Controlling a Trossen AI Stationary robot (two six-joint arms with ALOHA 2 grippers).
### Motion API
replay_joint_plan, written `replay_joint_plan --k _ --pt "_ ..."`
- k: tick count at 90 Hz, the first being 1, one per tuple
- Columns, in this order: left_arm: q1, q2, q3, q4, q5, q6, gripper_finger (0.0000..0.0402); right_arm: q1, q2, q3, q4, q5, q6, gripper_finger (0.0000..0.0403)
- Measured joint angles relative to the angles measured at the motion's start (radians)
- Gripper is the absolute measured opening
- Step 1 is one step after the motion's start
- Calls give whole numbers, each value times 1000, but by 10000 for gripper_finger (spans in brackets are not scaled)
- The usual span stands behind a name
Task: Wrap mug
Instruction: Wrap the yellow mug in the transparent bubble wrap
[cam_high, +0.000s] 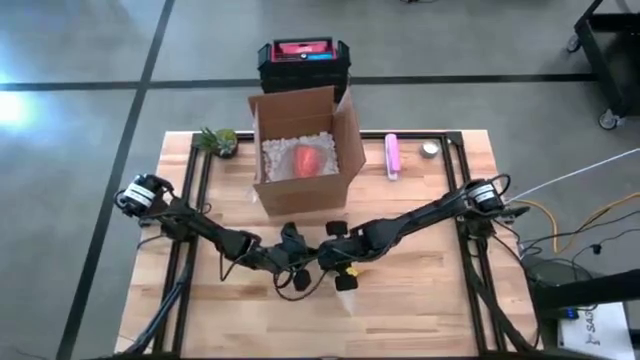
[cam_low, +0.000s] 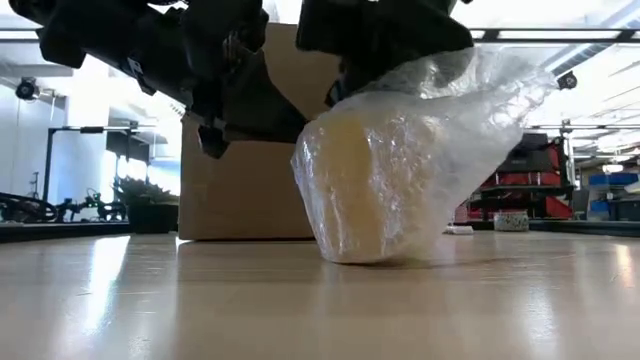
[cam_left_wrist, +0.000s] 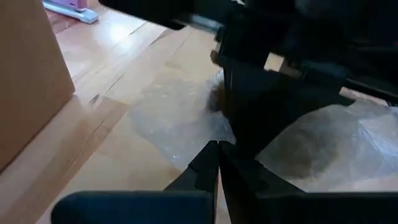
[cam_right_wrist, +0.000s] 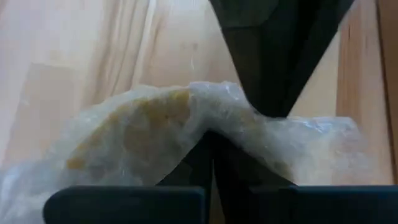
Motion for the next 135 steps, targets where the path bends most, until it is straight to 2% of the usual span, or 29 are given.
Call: replay_joint_plan --k 7,22,40,64,79,93,108,135 --pt "0 -6 8 4 15 8 0 2 1 -1 -2 -2 1 0" --pt "-3 7 90 6 123 79 0 2 -21 -5 12 -5 -4 0" --pt "-2 98 166 -130 126 81 0 5 -52 -9 -9 -15 -18 0" --pt "1 139 211 -143 111 83 0 20 -208 6 -134 -27 11 0" --pt "2 139 211 -145 103 83 0 56 -264 -2 -165 -117 51 0" --pt "2 138 211 -143 102 83 0 97 -234 -17 -122 -122 52 0" --pt "2 138 210 -139 100 83 0 84 -162 -28 -97 -27 34 0" --pt "3 138 209 -134 98 86 0 63 -46 -22 -75 -16 -18 0"
